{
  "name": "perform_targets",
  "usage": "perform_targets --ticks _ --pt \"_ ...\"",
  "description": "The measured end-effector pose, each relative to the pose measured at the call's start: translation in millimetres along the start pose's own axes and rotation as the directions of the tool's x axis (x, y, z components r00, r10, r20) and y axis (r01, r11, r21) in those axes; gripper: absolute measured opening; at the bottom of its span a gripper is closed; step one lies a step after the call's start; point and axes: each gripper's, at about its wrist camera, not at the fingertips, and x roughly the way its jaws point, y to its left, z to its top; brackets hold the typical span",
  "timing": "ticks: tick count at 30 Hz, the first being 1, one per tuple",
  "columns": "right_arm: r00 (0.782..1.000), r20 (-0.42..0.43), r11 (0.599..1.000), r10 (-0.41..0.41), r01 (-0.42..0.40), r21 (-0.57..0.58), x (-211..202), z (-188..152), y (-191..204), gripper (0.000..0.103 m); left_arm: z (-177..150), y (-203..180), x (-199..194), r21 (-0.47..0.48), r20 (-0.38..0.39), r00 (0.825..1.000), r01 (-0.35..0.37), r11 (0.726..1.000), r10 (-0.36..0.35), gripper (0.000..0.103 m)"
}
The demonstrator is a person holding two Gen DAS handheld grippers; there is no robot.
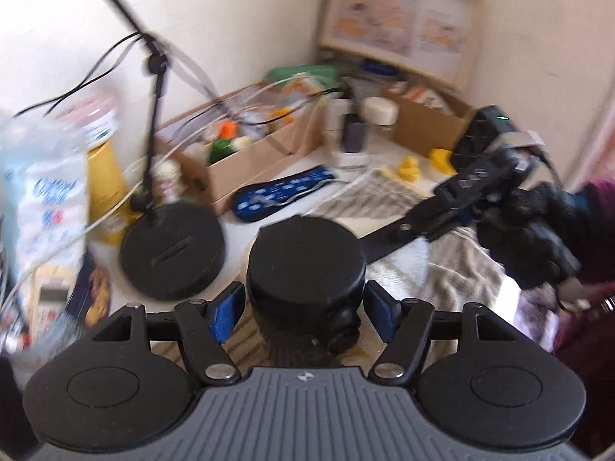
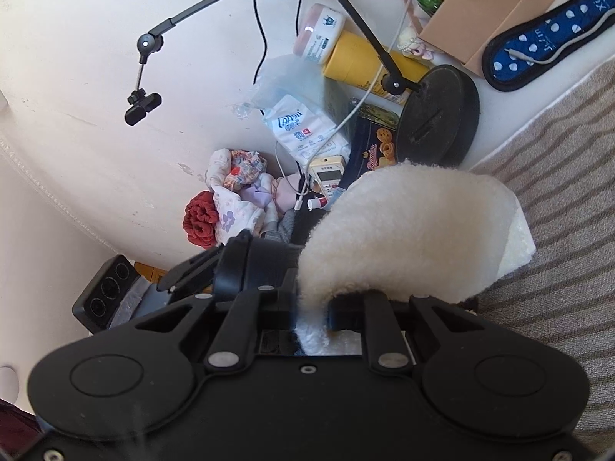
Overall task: Clean container
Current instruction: 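Wipe the towel across the tumbler lid with the right gripper, then sweep the towel over the lid and down the tumbler side with the right gripper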
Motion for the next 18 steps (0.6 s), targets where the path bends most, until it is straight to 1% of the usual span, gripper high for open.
perform_targets --ticks 2,4,7,9,10,12,14,15,17,18 --pt "1.000 0.002 1.000 0.005 -0.005 -0.012 -2.0 1.5 3.8 0.013 -3.6 -5.6 -0.7 -0.102 0.007 0.998 -0.059 0.993 0.060 0.067" --pt "1.000 -0.001 1.000 0.010 -0.010 -0.028 -3.5 3.4 8.4 0.013 -6.8 -7.4 -4.4 -0.179 0.045 0.995 -0.080 0.981 0.089 0.067" --pt "1.000 -0.013 0.998 0.009 -0.010 -0.062 -3.7 5.1 14.7 0.014 -11.3 -9.7 -9.3 -0.282 0.096 0.986 -0.103 0.954 0.135 0.067" --pt "1.000 -0.018 0.997 0.008 -0.009 -0.071 -3.4 5.7 16.3 0.014 -10.0 -10.5 -10.0 -0.268 0.107 0.983 -0.116 0.956 0.149 0.066" --pt "1.000 -0.017 0.997 0.008 -0.009 -0.073 -3.5 6.0 16.8 0.014 -7.5 -12.6 -9.9 -0.255 0.110 0.982 -0.119 0.960 0.151 0.063" --pt "1.000 -0.012 0.997 0.015 -0.016 -0.077 -4.4 6.7 18.8 0.014 -6.8 -10.8 -9.7 -0.228 0.108 0.985 -0.108 0.968 0.135 0.063" --pt "1.000 -0.005 0.996 0.026 -0.026 -0.085 -6.2 7.3 22.3 0.014 -4.5 -12.9 -8.5 -0.164 0.112 0.988 -0.085 0.983 0.104 0.063" --pt "0.999 -0.003 0.995 0.033 -0.033 -0.090 -7.0 7.9 24.2 0.014 -5.0 -12.0 -8.7 -0.123 0.114 0.991 -0.062 0.990 0.076 0.063" --pt "0.999 0.000 0.994 0.048 -0.047 -0.103 -8.5 9.7 29.6 0.014 -6.5 -9.5 -9.9 -0.052 0.119 0.993 -0.018 0.998 0.024 0.063" --pt "0.998 0.000 0.992 0.056 -0.055 -0.112 -9.1 10.7 32.9 0.014 -7.0 -6.0 -10.2 -0.032 0.121 0.993 0.002 0.999 0.002 0.063"
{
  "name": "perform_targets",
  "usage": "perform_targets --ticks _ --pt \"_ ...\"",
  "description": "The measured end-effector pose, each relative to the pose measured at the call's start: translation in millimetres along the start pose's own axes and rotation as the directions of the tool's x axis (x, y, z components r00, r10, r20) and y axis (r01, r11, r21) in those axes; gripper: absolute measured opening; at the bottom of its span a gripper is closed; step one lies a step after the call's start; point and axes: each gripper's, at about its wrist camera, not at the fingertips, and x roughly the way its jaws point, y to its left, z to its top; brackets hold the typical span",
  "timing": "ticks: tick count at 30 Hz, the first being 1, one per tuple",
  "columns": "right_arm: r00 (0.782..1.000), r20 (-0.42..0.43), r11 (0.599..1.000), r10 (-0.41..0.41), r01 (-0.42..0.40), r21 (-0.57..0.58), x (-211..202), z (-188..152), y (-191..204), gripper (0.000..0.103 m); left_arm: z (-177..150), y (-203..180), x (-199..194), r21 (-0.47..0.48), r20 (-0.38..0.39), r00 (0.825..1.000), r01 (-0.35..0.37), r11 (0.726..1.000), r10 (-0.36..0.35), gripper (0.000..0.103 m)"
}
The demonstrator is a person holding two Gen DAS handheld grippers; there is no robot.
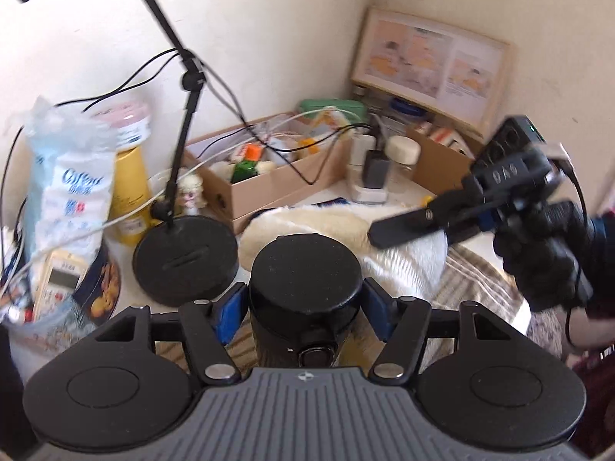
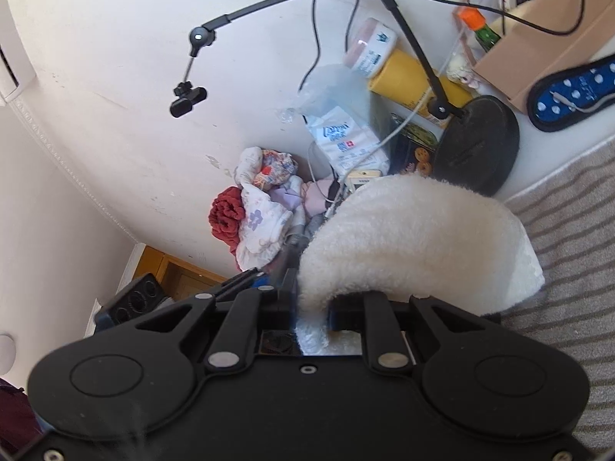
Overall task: Clean container
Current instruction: 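Sweep the towel over the lid and down the tumbler side with the right gripper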
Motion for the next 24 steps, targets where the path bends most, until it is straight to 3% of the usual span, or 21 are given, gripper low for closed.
perform_targets --ticks 4,10,24 --pt "1.000 -0.004 0.999 0.021 -0.021 -0.039 1.0 5.0 12.3 0.014 2.2 4.6 -0.1 0.005 -0.008 1.000 0.026 1.000 -0.026 0.063" --pt "1.000 -0.008 0.996 0.025 -0.026 -0.088 4.8 6.8 26.3 0.014 -0.1 -3.2 0.6 -0.004 0.002 1.000 0.008 1.000 -0.008 0.063" --pt "0.999 0.003 0.999 -0.040 0.040 0.009 15.8 -4.4 -6.1 0.013 -2.3 -1.8 -3.4 -0.017 0.006 1.000 -0.009 1.000 0.009 0.063"
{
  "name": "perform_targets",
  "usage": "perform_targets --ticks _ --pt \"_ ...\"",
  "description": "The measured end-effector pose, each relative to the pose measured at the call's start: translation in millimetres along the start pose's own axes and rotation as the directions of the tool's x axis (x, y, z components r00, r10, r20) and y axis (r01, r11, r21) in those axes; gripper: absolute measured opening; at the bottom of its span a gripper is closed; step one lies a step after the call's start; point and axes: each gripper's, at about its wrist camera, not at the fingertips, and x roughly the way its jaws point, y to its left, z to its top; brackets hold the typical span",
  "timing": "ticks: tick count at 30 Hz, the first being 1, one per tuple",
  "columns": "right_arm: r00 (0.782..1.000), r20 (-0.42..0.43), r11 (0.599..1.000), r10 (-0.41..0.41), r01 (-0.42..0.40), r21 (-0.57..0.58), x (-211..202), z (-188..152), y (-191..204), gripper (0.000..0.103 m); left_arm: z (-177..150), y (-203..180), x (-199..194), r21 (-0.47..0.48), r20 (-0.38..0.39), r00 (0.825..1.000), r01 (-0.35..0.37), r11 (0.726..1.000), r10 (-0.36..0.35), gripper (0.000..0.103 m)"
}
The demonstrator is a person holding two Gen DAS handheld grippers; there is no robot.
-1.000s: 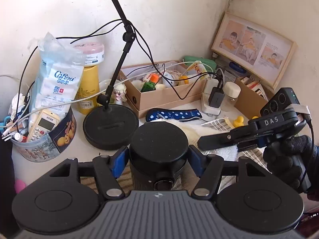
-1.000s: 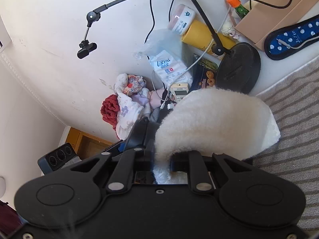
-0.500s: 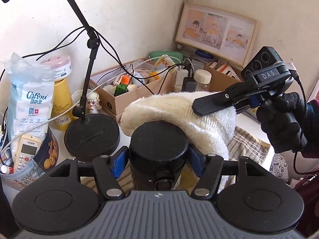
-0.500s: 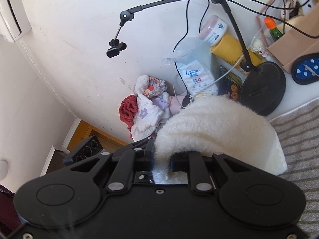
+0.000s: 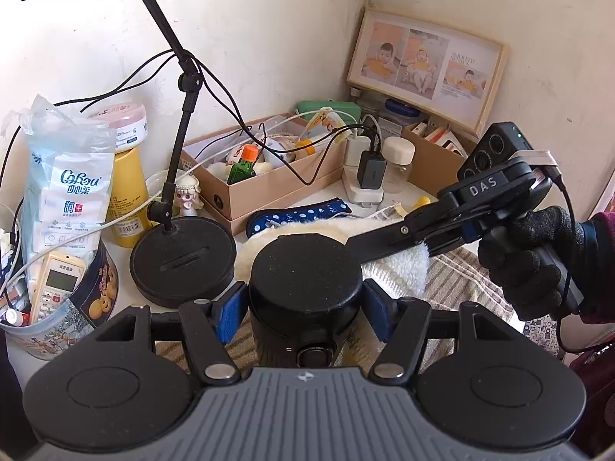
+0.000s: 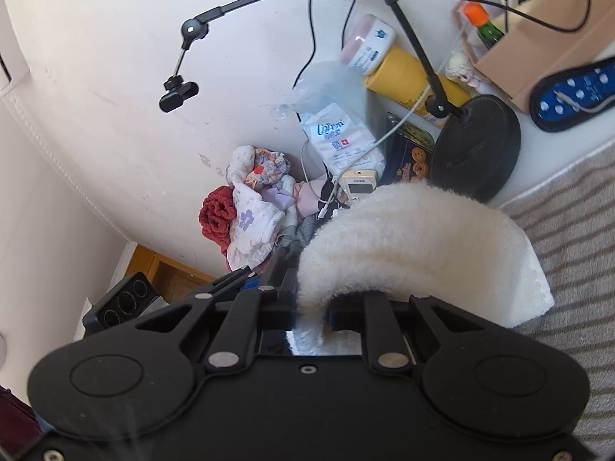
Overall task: Clean container
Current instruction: 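Sweep the towel over the lid and down the tumbler side with the right gripper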
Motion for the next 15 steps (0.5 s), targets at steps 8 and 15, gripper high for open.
perform_targets --ticks 8,15 --pt "0.999 -0.010 0.998 -0.032 0.032 0.048 3.4 -6.7 -18.1 0.013 0.0 0.4 -0.1 -0.003 0.001 1.000 -0.001 1.000 0.001 0.063" --pt "0.999 -0.011 0.988 -0.033 0.034 0.154 6.8 -13.3 -45.8 0.013 -0.3 -1.3 0.3 -0.003 0.002 1.000 -0.006 1.000 0.006 0.063"
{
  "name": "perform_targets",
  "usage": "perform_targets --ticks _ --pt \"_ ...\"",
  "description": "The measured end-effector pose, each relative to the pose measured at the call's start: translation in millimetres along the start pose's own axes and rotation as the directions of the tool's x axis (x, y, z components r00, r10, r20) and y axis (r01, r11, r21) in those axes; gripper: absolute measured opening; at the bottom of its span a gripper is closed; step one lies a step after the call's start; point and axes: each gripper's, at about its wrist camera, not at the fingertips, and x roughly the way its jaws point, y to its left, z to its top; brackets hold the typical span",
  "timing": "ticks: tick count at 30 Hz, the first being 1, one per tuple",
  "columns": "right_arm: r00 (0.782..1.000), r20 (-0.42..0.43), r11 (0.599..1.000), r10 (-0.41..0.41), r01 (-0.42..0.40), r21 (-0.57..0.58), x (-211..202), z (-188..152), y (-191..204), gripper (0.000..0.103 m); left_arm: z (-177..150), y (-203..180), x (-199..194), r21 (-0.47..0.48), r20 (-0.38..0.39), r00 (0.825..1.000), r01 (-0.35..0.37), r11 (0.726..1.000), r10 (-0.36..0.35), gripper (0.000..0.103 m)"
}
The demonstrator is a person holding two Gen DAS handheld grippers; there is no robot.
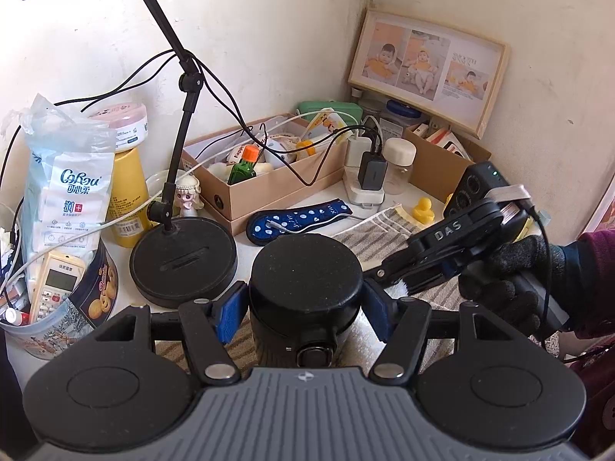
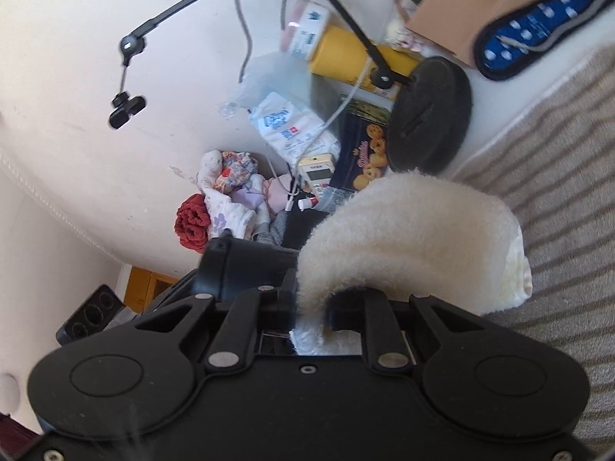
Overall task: Clean container
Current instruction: 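Sweep the towel over the lid and down the tumbler side with the right gripper, then rub the towel along the tumbler body with the right gripper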
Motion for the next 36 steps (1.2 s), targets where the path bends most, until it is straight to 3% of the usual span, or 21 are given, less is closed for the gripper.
perform_targets --ticks 6,16,24,28,32,36 --pt "1.000 0.000 0.995 -0.013 0.013 0.096 5.0 -5.1 -26.8 0.013 -0.4 -1.2 -0.8 0.002 -0.001 1.000 -0.003 1.000 0.003 0.063" --pt "0.994 -0.030 0.986 -0.105 0.108 0.127 13.8 -6.9 -48.3 0.013 0.3 -3.9 -0.5 0.007 -0.002 1.000 -0.007 1.000 0.007 0.063" --pt "0.958 -0.071 0.955 -0.278 0.283 0.087 22.1 -12.2 -57.9 0.012 1.0 -4.8 -0.2 0.014 -0.003 1.000 -0.007 1.000 0.007 0.063" --pt "0.948 -0.069 0.945 -0.310 0.315 0.090 22.2 -12.4 -63.1 0.008 1.4 -5.5 0.4 0.018 -0.003 1.000 -0.008 1.000 0.008 0.063" --pt "0.948 -0.066 0.943 -0.311 0.317 0.101 20.8 -13.7 -61.6 0.009 1.2 -4.9 1.0 0.018 -0.002 1.000 -0.007 1.000 0.007 0.063" --pt "0.970 -0.056 0.956 -0.238 0.244 0.164 14.8 -19.8 -62.7 0.010 0.3 -4.8 1.8 0.014 0.002 1.000 -0.010 1.000 0.010 0.063"
